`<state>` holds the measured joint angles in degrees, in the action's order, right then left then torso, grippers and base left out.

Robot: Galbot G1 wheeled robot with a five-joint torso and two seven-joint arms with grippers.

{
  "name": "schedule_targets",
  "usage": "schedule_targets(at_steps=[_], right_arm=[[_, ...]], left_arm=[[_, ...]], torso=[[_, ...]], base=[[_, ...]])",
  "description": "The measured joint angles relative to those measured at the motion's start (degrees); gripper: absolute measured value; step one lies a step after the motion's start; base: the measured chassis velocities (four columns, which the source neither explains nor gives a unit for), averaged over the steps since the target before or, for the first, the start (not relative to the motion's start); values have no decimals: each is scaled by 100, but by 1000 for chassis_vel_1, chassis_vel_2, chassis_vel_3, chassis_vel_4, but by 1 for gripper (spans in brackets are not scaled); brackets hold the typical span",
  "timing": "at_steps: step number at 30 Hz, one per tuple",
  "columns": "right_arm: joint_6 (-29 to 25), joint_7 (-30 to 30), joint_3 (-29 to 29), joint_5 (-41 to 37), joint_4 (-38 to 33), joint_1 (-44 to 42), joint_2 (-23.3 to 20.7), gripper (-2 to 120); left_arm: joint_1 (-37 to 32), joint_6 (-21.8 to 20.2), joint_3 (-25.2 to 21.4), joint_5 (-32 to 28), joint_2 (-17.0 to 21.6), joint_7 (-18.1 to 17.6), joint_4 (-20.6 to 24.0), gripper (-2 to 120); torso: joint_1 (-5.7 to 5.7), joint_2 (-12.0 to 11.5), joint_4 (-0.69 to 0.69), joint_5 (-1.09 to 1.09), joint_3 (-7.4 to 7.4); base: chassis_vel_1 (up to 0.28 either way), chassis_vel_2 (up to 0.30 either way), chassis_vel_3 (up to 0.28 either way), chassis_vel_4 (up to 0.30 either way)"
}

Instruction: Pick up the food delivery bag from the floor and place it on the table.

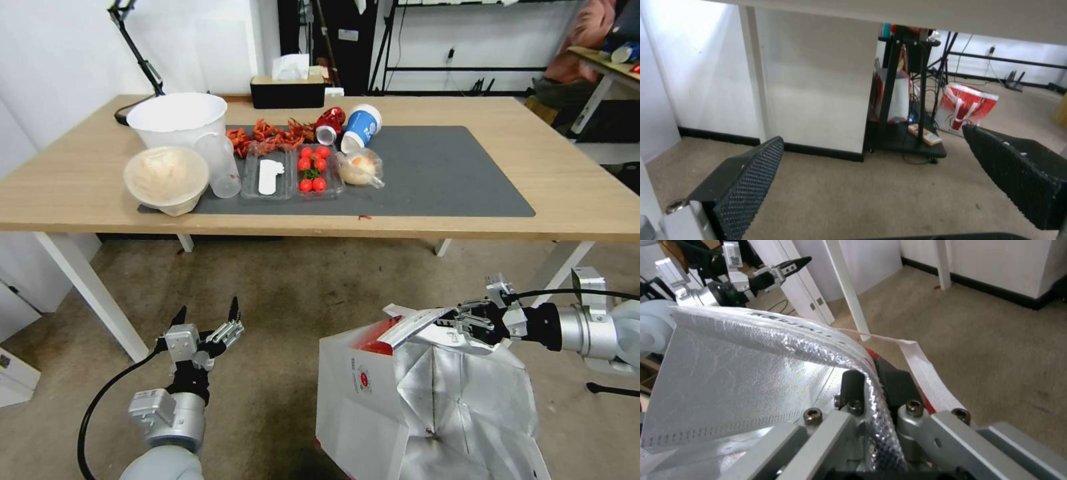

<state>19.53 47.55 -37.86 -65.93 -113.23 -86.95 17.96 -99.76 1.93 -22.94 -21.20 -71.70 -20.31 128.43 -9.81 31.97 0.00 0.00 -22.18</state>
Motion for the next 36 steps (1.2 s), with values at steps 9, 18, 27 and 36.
schedule_targets(at_steps=[9,18,27,36], right_arm=[[0,12,-22,-5,0,-11,-22,0],[11,22,-35,-6,-22,-73,-19,0],[16,30,-48,-20,-52,-84,-41,0],[22,32,-79,-19,-80,-126,-42,0]], left_arm=[[4,8,5,8,-7,-4,-3,100],[2,-2,13,-1,-9,-13,0,100],[-2,-3,8,-6,-5,-17,15,100],[-6,-2,16,-5,-7,-17,28,100]], torso=[[-79,210,0,0,-130],[-165,428,0,0,-261],[-252,649,0,0,-396],[-338,857,0,0,-517]], base=[[0,0,0,0],[0,0,0,0],[0,0,0,0],[0,0,0,0]])
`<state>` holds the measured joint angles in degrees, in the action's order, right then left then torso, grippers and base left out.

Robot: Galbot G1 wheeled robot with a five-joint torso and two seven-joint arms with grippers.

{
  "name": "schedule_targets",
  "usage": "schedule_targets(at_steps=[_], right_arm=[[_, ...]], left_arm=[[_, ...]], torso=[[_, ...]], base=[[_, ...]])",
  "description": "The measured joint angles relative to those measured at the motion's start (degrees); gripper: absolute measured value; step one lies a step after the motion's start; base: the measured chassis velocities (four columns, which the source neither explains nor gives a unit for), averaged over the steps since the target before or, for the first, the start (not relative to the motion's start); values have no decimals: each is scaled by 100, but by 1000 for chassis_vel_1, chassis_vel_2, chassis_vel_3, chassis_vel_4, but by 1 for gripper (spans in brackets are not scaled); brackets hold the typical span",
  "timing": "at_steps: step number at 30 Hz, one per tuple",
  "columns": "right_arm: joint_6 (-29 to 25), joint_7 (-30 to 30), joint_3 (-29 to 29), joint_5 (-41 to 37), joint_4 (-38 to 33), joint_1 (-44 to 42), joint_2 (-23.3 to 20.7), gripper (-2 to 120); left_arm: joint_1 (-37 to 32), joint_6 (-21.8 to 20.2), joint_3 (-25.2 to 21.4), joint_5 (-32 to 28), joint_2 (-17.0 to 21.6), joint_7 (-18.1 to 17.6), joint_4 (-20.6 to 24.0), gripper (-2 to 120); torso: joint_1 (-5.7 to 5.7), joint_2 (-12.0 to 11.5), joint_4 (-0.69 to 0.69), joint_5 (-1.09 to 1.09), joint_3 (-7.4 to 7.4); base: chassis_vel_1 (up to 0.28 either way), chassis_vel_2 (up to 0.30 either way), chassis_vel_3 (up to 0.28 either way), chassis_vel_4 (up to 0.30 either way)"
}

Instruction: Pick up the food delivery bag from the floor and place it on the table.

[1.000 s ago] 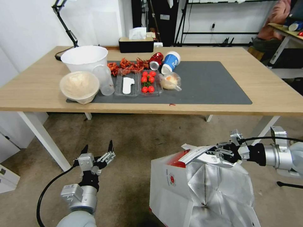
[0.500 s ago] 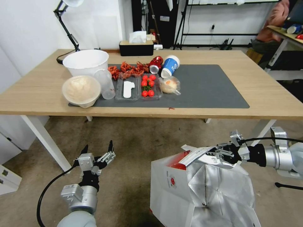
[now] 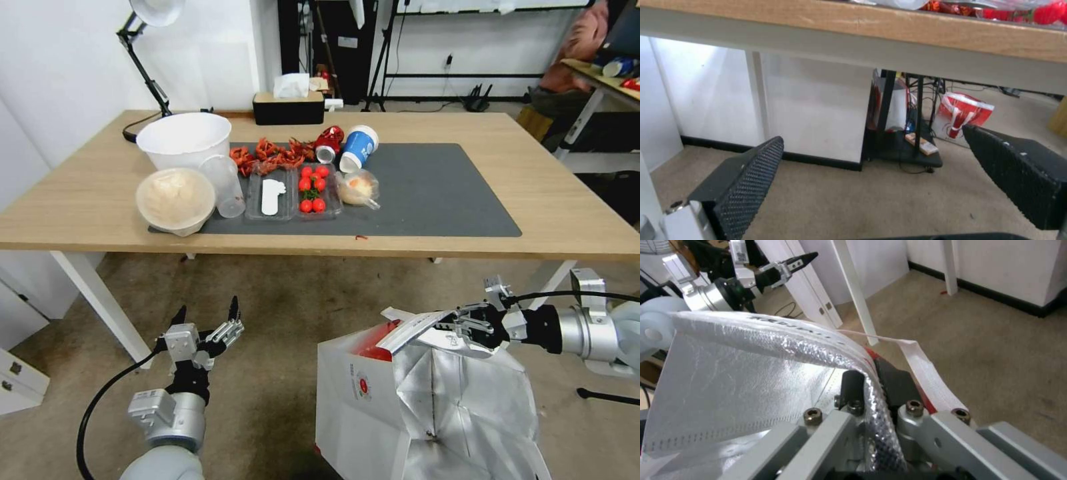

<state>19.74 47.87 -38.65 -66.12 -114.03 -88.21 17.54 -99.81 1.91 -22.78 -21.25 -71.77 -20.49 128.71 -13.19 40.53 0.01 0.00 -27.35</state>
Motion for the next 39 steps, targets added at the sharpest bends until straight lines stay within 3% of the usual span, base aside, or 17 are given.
schedule_targets(at_steps=[39], right_arm=[[20,42,-20,18,-35,-19,-2,0]], left_arm=[[38,-14,10,-44,21,-15,-31,100]], torso=[[-413,988,0,0,-575]], base=[[0,0,0,0]])
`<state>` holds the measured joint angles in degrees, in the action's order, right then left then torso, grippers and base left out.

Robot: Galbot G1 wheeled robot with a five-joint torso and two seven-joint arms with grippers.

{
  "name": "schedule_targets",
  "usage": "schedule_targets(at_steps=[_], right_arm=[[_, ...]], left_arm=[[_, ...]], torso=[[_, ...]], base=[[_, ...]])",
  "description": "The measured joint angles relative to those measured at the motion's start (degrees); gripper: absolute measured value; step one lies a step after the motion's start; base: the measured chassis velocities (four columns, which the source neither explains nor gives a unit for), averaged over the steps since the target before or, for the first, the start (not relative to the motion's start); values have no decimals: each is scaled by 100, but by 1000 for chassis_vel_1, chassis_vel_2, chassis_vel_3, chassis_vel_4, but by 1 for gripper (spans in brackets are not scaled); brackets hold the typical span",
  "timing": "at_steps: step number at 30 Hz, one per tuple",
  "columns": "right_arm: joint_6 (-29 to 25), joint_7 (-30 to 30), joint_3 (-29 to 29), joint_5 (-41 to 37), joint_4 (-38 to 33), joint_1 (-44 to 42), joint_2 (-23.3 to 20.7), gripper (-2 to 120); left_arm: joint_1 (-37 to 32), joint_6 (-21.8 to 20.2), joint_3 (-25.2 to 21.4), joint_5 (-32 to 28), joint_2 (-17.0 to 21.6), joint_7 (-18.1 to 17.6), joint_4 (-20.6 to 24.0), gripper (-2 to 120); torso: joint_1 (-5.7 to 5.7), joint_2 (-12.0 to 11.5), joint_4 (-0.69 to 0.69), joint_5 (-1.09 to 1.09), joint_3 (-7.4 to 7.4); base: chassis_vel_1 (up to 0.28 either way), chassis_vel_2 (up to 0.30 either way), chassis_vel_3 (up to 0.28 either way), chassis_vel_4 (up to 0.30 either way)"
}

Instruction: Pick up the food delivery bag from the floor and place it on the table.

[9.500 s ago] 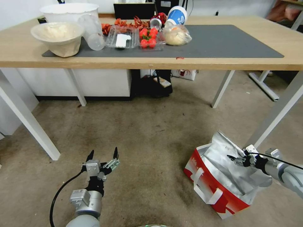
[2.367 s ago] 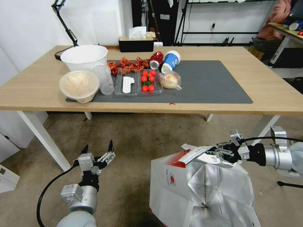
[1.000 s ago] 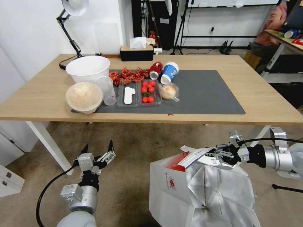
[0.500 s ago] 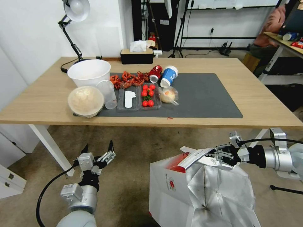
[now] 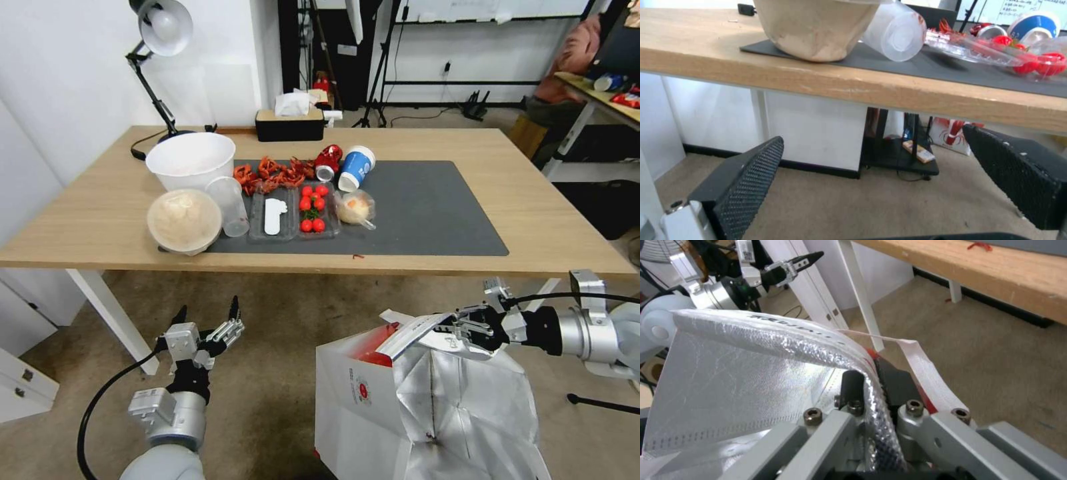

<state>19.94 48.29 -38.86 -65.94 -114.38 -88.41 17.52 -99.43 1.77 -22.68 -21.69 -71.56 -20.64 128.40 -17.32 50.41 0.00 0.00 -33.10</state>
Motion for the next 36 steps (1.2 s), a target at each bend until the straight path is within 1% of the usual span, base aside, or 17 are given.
schedule_targets(at_steps=[3,5,7,11,14,16,21,24,25,28,30,32,36], right_arm=[[0,0,0,-1,0,0,0,0],[0,0,1,-1,0,0,-2,0],[0,-1,2,0,0,0,-3,0],[0,-1,5,-2,6,3,-21,0],[0,-1,5,-3,7,4,-24,0],[0,-1,5,-9,8,7,-31,0],[-1,0,6,-10,9,8,-31,0],[-5,1,11,-10,10,5,-22,0],[-5,1,11,-10,10,5,-22,0],[-9,7,11,-9,11,4,-33,0],[-10,7,10,-11,12,8,-34,0],[-12,5,10,-15,13,16,-31,0],[-13,2,17,-15,14,18,-14,0]], left_arm=[[3,1,2,0,3,0,-4,100],[12,2,2,-2,15,-2,-7,100],[18,2,3,-3,19,-4,-8,100],[28,0,-4,-8,22,-6,-8,100],[28,0,-4,-7,21,-6,-8,100],[26,0,-3,-7,18,-7,-8,100],[25,0,-2,-7,17,-7,-8,100],[5,1,5,24,11,-6,2,100],[5,1,5,24,11,-6,2,100],[9,0,4,8,11,-3,38,100],[8,-1,4,-5,17,-6,38,100],[9,-1,1,-22,34,-11,37,100],[26,-1,-3,-25,36,-13,30,100]], torso=[[-22,57,0,0,-33],[-57,142,0,0,-82],[-69,166,0,0,-96],[-127,297,0,0,-170],[-139,323,0,0,-183],[-175,402,1,0,-226],[-191,440,1,0,-249],[-254,591,0,0,-337],[-254,591,0,0,-337],[-322,744,0,0,-422],[-335,775,0,0,-440],[-381,885,0,0,-502],[-419,968,0,0,-547]], base=[[0,0,0,0],[0,0,0,0],[0,0,0,0],[0,0,0,0],[0,0,0,0],[0,0,0,0],[0,0,0,0],[0,0,0,0],[0,0,0,0],[0,0,0,0],[0,0,0,0],[0,0,0,0],[0,0,0,0]])
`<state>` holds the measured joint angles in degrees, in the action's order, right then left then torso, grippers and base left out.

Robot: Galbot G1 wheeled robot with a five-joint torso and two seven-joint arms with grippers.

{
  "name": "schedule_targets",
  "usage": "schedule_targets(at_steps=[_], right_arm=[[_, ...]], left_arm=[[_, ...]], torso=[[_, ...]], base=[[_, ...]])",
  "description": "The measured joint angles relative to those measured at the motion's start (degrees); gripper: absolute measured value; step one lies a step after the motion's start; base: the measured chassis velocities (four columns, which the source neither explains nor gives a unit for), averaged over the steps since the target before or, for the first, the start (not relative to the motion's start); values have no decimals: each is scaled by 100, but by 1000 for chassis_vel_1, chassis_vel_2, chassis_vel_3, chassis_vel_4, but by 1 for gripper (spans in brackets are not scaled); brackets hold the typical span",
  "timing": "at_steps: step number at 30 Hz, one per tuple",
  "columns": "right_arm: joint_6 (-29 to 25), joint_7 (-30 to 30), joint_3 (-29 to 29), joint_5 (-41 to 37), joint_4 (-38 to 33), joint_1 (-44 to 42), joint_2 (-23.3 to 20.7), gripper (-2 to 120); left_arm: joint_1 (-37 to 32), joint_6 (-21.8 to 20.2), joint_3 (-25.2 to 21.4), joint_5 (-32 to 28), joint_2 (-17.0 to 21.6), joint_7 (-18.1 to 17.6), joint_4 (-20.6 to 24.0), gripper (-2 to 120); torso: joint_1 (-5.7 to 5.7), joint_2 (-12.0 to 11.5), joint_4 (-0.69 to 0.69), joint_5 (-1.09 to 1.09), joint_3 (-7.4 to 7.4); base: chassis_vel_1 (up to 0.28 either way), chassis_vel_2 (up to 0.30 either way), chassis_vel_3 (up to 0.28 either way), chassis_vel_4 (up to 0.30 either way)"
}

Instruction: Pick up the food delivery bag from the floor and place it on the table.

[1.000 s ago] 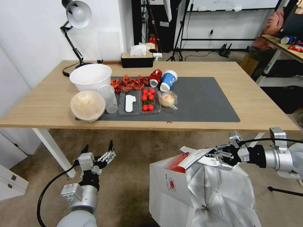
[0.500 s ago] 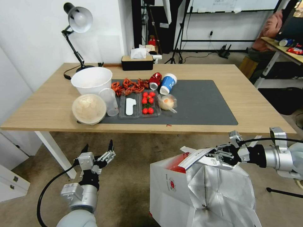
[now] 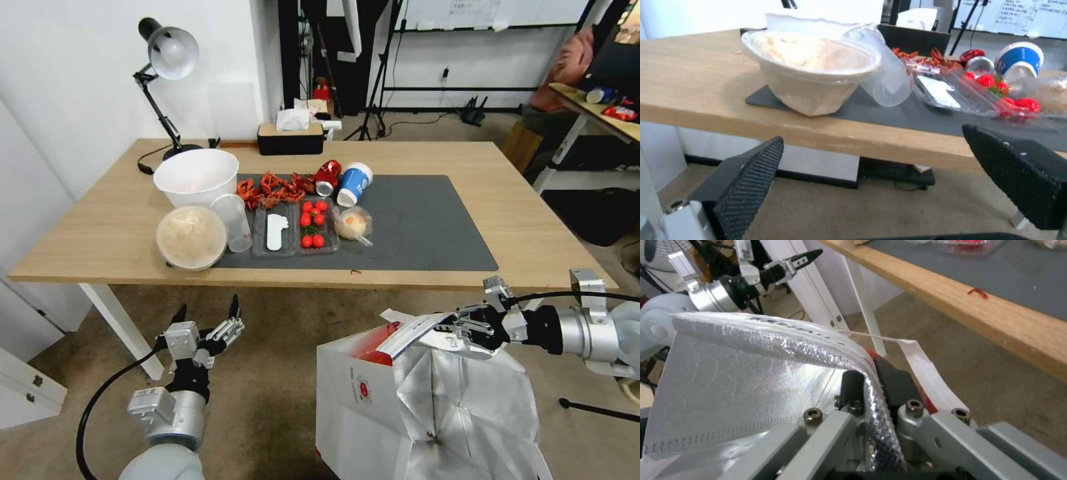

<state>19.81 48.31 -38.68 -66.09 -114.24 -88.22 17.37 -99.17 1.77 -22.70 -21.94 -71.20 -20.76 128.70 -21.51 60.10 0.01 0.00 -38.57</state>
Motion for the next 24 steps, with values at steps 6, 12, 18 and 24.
schedule_targets(at_steps=[6,12,18,24], right_arm=[[-4,-2,12,4,3,2,20,0],[-6,-2,12,5,4,9,20,0],[-9,-8,14,9,-2,5,34,0],[-14,-17,6,13,-17,-22,36,0]], left_arm=[[10,-4,2,-1,-5,-5,-24,100],[14,-7,1,0,-4,-7,-26,100],[5,-20,-10,0,4,2,-19,100],[-13,45,-18,68,-18,14,-54,100]], torso=[[-82,182,0,0,-102],[-152,338,0,0,-187],[-227,507,0,0,-282],[-299,672,0,0,-375]], base=[[0,0,0,0],[0,0,0,0],[0,0,0,0],[0,0,0,0]])
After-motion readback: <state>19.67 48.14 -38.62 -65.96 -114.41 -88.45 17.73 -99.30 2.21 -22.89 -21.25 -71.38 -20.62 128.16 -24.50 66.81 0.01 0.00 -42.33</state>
